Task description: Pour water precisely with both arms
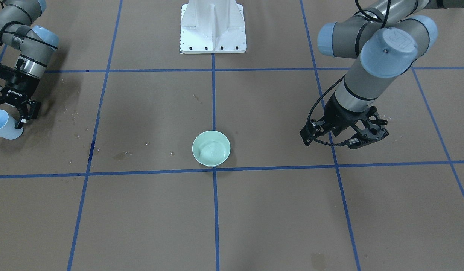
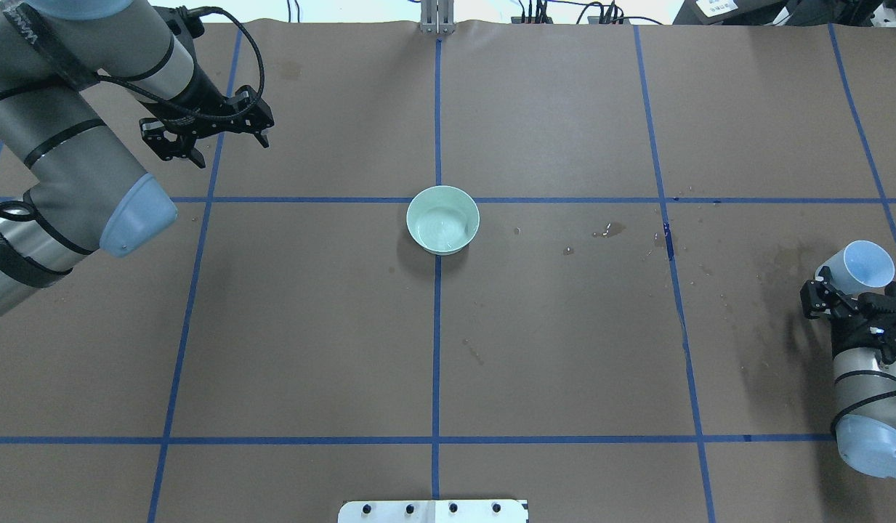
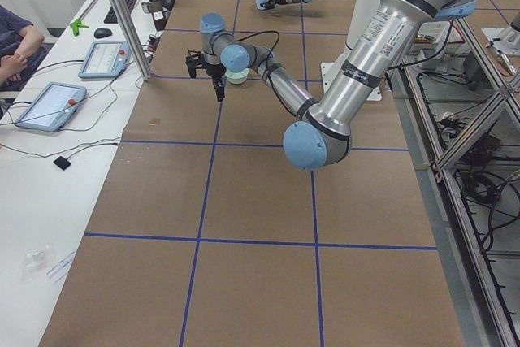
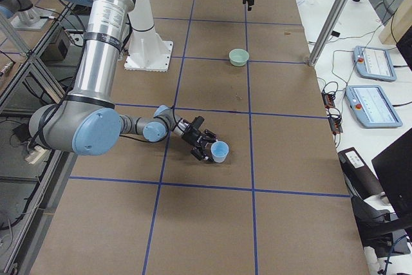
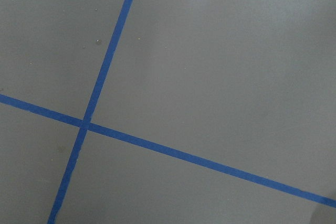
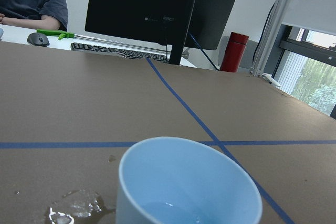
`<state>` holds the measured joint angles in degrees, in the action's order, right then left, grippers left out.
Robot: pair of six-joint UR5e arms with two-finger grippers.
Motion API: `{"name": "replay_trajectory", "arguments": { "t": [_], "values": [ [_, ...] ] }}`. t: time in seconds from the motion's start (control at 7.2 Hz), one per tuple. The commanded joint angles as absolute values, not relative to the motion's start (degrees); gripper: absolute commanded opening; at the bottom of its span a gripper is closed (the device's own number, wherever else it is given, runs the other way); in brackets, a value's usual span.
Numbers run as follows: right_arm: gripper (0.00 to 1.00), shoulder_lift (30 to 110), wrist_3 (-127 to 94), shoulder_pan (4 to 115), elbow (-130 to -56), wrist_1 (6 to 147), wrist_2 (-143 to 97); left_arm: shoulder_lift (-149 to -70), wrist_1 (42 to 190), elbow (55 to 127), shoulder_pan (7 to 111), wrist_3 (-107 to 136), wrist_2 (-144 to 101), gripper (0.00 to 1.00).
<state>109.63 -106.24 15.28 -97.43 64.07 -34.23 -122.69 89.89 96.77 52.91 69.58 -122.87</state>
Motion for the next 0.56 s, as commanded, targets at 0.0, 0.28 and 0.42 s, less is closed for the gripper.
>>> {"name": "replay_trajectory", "arguments": {
  "t": [0.0,0.28,0.42],
  "values": [
    [0.99,107.95,-106.0,15.9,-95.99,64.07,-34.19,-122.52,89.82,97.03,52.91,69.61,-122.87,1.0],
    [1.0,106.79,-105.29,16.35,-95.45,63.55,-34.28,-122.43,89.82,97.12,52.91,69.61,-122.87,1.0],
    [1.0,106.79,-103.55,16.78,-95.28,61.63,-34.19,-122.43,89.82,97.12,52.91,69.61,-122.87,1.0]
  ]
}}
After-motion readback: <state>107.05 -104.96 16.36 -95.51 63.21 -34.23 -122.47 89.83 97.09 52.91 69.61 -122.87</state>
